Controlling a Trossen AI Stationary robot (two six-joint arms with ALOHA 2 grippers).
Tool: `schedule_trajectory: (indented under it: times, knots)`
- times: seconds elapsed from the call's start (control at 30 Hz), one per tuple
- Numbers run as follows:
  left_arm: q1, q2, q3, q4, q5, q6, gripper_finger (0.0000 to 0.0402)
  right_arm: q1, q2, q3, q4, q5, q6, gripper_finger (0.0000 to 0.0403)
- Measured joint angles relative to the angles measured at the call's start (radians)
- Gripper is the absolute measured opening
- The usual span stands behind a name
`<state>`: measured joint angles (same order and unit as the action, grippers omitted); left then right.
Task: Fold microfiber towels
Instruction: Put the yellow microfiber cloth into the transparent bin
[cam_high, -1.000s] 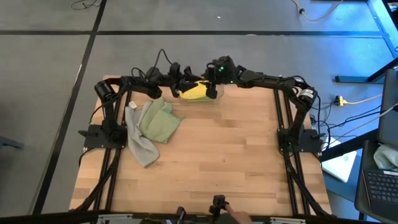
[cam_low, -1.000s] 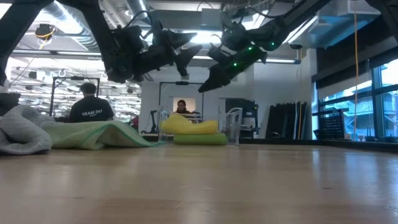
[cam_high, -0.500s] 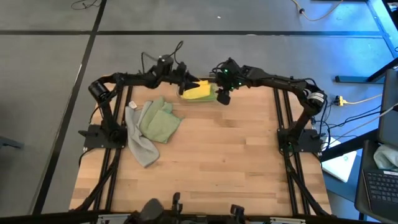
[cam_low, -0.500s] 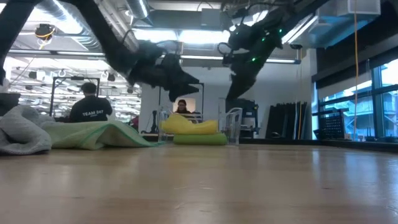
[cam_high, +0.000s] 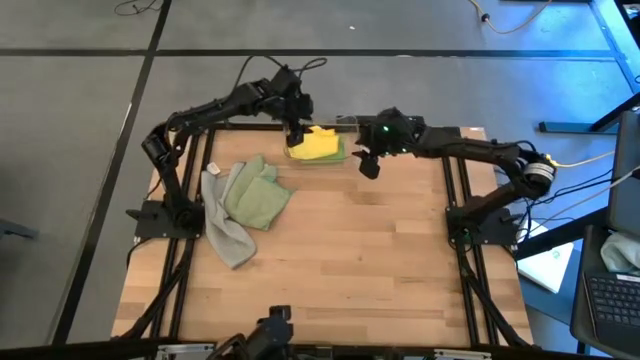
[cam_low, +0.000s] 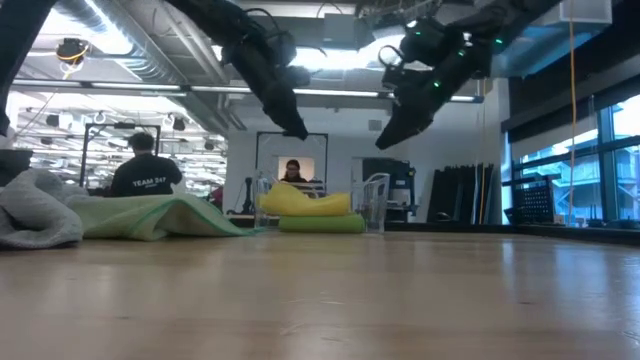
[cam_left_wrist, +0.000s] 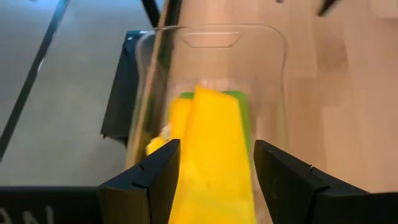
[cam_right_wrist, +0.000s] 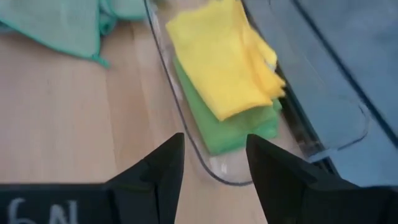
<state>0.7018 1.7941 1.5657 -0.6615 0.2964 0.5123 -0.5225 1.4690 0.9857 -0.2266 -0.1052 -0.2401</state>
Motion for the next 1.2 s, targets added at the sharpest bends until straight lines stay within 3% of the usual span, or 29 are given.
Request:
schedule_trajectory:
  times: [0.2,0.3,0.4,0.57,0.8,0.9,1.03,1.2]
  knots:
    - [0.002,0.133,0.15,-0.196,-0.126,0.02,0.0197,0.01,-0.045,-0.243,0.474,-0.18,0.017,0.0177]
    - [0.002,0.238,0.264,-0.366,-0.108,0.022,0.0197,0.027,-0.044,-0.324,0.654,-0.279,0.024,0.0177]
    - [0.003,0.317,0.365,-0.461,-0.118,0.022,0.0197,0.053,-0.044,-0.382,0.793,-0.289,0.015,0.0177]
    - [0.005,0.361,0.422,-0.428,-0.17,0.018,0.0197,0.07,-0.044,-0.405,0.84,-0.273,-0.03,0.0177]
    - [0.003,0.362,0.39,-0.418,-0.195,0.018,0.0224,0.07,-0.044,-0.405,0.828,-0.263,-0.029,0.0177]
    - [0.009,0.363,0.378,-0.394,-0.14,-0.006,0.0239,0.07,-0.044,-0.405,0.828,-0.263,-0.032,0.0177]
    - [0.006,0.376,0.371,-0.366,-0.226,-0.008,0.0246,0.07,-0.044,-0.405,0.847,-0.263,-0.042,0.0177]
    - [0.012,0.429,0.37,-0.398,-0.2,-0.029,0.0247,0.07,-0.044,-0.405,0.869,-0.262,-0.055,0.0177]
